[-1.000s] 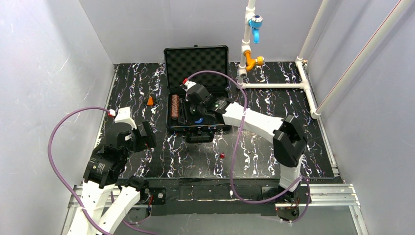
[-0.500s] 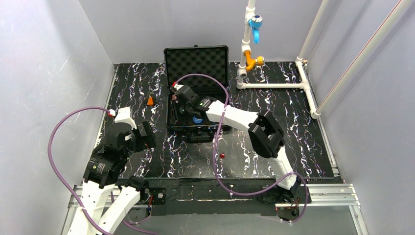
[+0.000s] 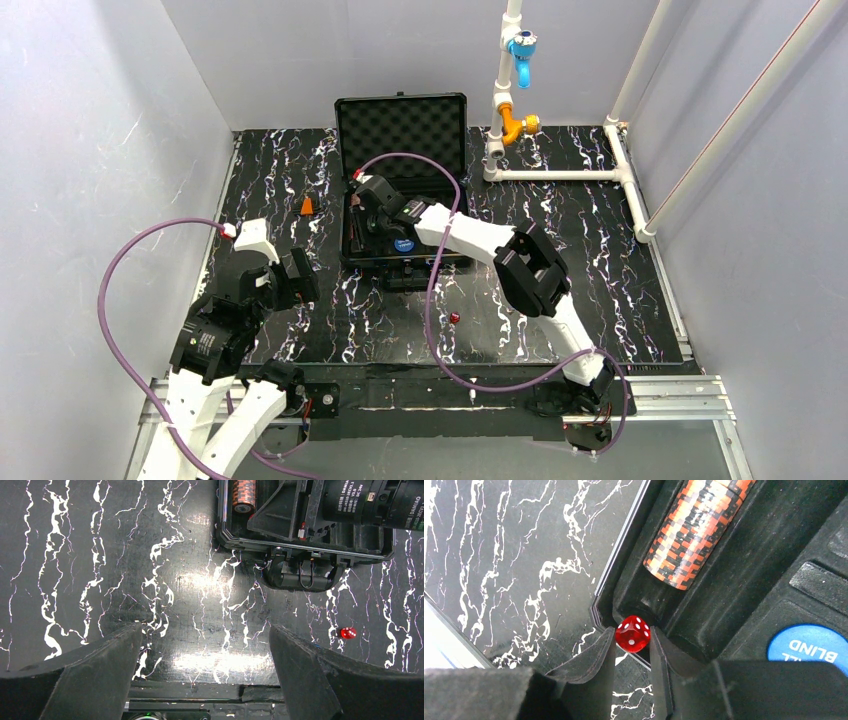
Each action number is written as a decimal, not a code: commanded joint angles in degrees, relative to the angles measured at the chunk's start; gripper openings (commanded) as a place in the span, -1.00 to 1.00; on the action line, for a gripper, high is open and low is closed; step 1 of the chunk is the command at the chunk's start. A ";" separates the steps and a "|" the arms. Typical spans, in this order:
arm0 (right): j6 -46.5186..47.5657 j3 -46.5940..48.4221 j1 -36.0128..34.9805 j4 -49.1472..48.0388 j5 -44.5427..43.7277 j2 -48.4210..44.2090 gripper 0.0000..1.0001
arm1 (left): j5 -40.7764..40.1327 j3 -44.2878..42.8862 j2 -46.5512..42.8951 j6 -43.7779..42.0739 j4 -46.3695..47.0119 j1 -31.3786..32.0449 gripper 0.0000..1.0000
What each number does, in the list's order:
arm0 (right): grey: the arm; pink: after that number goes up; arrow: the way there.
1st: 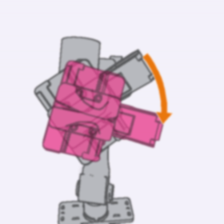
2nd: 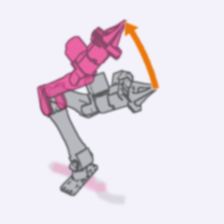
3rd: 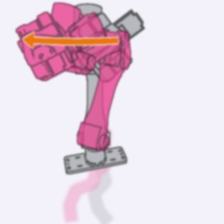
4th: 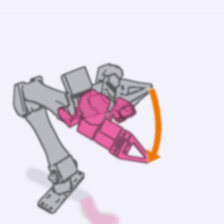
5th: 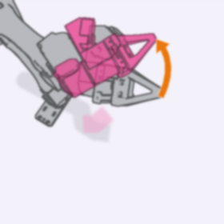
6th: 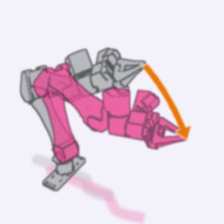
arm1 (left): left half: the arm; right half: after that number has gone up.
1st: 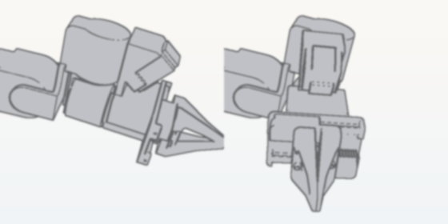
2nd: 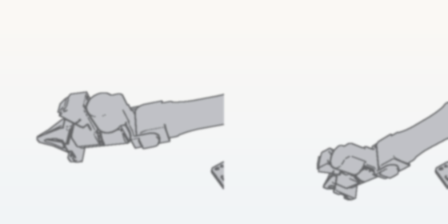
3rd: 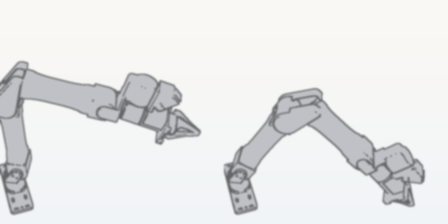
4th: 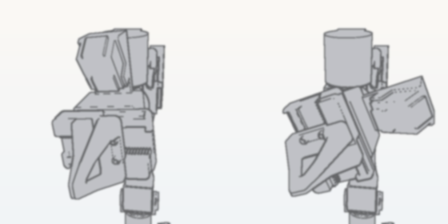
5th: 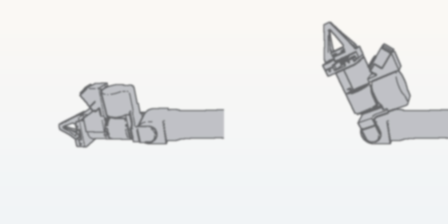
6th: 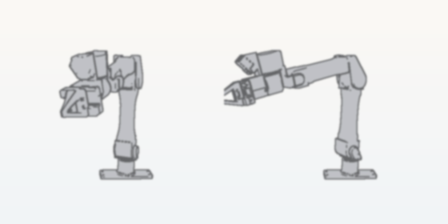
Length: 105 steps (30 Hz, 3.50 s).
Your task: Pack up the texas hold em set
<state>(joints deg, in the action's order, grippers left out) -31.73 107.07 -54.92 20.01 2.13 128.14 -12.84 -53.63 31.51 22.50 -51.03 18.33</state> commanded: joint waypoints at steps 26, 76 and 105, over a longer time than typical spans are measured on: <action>1.47 2.88 0.95 -2.69 2.39 2.62 -0.82 | -0.18 0.02 0.71 -0.79 -0.42 -0.48 0.97; 12.37 -16.40 1.50 6.35 -8.12 -28.72 0.75 | 2.11 0.10 1.52 -1.45 0.28 -1.81 0.97; 2.63 -44.42 1.48 15.56 -18.35 -55.32 0.91 | 2.21 0.19 0.84 -1.50 0.24 -1.91 0.97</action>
<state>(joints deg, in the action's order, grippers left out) -27.20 63.81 -53.63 34.28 -14.81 75.26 -10.92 -53.60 32.58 21.63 -50.57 16.64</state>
